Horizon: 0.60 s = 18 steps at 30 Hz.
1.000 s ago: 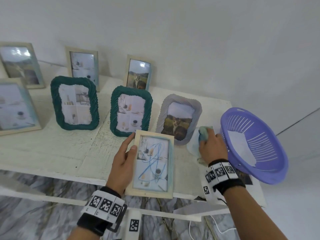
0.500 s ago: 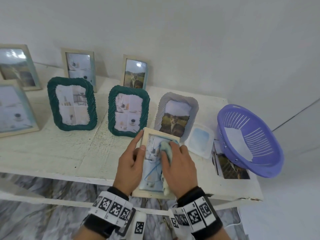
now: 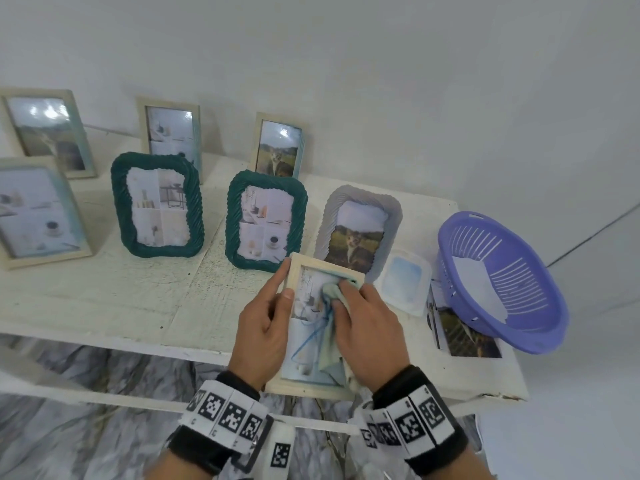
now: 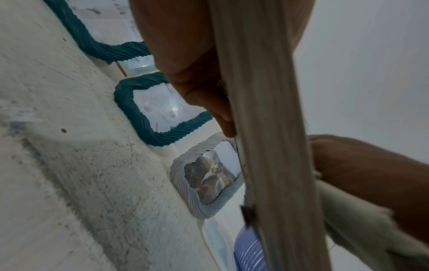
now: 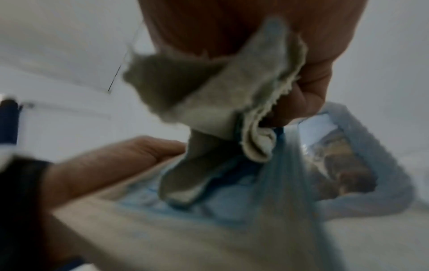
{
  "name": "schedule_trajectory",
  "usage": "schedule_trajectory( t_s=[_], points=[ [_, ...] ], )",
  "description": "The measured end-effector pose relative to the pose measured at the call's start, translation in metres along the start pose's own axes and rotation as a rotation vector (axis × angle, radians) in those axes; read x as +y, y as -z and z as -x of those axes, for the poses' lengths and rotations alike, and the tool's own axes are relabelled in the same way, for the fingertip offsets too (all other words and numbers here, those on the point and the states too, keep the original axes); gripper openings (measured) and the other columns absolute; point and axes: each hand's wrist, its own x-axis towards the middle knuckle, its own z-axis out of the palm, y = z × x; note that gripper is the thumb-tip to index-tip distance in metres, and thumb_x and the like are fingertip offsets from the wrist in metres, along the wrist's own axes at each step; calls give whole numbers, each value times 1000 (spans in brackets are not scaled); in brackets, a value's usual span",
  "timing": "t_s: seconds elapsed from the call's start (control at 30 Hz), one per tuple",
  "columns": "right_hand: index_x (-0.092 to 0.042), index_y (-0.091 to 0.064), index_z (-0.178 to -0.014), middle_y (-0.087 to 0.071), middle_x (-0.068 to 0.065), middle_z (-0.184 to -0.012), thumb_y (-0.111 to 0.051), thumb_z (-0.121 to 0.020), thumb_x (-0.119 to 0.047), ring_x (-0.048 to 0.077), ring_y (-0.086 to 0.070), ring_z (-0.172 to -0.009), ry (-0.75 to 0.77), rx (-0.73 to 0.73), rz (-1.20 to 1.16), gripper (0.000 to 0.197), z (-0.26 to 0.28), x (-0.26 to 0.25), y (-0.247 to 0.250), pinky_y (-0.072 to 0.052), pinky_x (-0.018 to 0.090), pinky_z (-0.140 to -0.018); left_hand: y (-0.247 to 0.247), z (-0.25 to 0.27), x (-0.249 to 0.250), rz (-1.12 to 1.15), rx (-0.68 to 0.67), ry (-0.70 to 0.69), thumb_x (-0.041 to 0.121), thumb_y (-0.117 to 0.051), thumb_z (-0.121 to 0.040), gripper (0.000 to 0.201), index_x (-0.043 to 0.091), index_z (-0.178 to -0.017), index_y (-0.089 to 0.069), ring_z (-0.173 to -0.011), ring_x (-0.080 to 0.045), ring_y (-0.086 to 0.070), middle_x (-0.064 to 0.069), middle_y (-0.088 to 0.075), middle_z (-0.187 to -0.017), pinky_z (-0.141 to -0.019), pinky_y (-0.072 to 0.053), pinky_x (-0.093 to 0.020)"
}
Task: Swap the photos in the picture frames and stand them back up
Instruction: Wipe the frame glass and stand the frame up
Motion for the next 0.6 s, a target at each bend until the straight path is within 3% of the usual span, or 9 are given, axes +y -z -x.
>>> schedule_trajectory(
  t_s=[0.13, 0.2, 0.27, 0.33, 0.37, 0.4, 0.47, 0.5, 0.6],
  points=[
    [-21, -54, -125, -51, -2, -94, -34, -95, -38, 15, -50, -59, 155, -124, -41, 40, 21, -25, 4, -30, 18, -48, 7, -1, 1, 4, 42, 9, 21, -45, -101, 43, 32, -143, -44, -47, -5, -24, 11, -26, -51, -48, -23, -16],
    [-22, -55, -123, -51, -3, -89, -37, -95, -36, 11, -43, -52, 121, -116, 38, 36, 23, -25, 7, -22, 15, -44, 9, 1, 1, 4, 51, 4, 24, -45, -101, 44, 33, -144, -44, -49, -4, -26, 9, -28, -55, -48, -26, -18],
    [-20, -56, -123, -52, -2, -89, -41, -97, -34, 10, -39, -54, 13, -19, 115, 33, 15, -19, 6, -20, 15, -44, 8, 3, 0, 20, 37, 7, 35, -45, -102, 43, 39, -144, -41, -56, -7, -38, -5, -39, -58, -51, -38, -31],
    [-19, -55, -124, -53, 2, -93, -44, -97, -31, 19, -51, -62, -75, 32, 112, 31, 4, -16, 5, -32, 25, -49, 6, 4, 0, 48, 7, 9, 46, -43, -99, 45, 46, -144, -38, -63, -25, -48, -19, -57, -72, -63, -51, -48],
    [-18, -54, -126, -53, 3, -95, -42, -97, -33, 23, -55, -68, -81, 18, 68, 34, 2, -18, 4, -37, 29, -53, 6, 4, 0, 42, 10, 7, 47, -42, -98, 46, 47, -144, -38, -62, -28, -48, -22, -60, -75, -63, -50, -47],
    [-18, -53, -127, -53, 2, -98, -38, -97, -36, 24, -57, -72, -54, -1, 9, 38, 3, -21, 2, -41, 31, -55, 8, 4, 1, 36, 22, 2, 45, -43, -99, 45, 45, -144, -39, -58, -28, -43, -21, -57, -70, -57, -46, -39],
    [-20, -52, -131, -53, 0, -99, -32, -96, -41, 22, -57, -72, 46, -68, -91, 46, 14, -28, 3, -46, 32, -57, 12, 3, 3, 17, 61, -13, 33, -45, -102, 42, 38, -144, -43, -51, -11, -31, -5, -38, -54, -51, -32, -22],
    [-22, -51, -131, -52, -2, -98, -32, -96, -41, 20, -56, -69, 98, -106, -100, 45, 20, -30, 4, -45, 31, -54, 13, 2, 4, 5, 79, -18, 28, -45, -101, 43, 36, -143, -44, -50, -5, -28, 3, -32, -54, -50, -28, -19],
    [-27, -53, -127, -50, -4, -92, -36, -96, -38, 15, -51, -57, 135, -97, -12, 37, 21, -22, 7, -38, 24, -45, 14, 5, 5, -3, 77, -2, 23, -44, -101, 44, 33, -144, -44, -50, -4, -26, -2, -31, -54, -50, -27, -18]
  ],
)
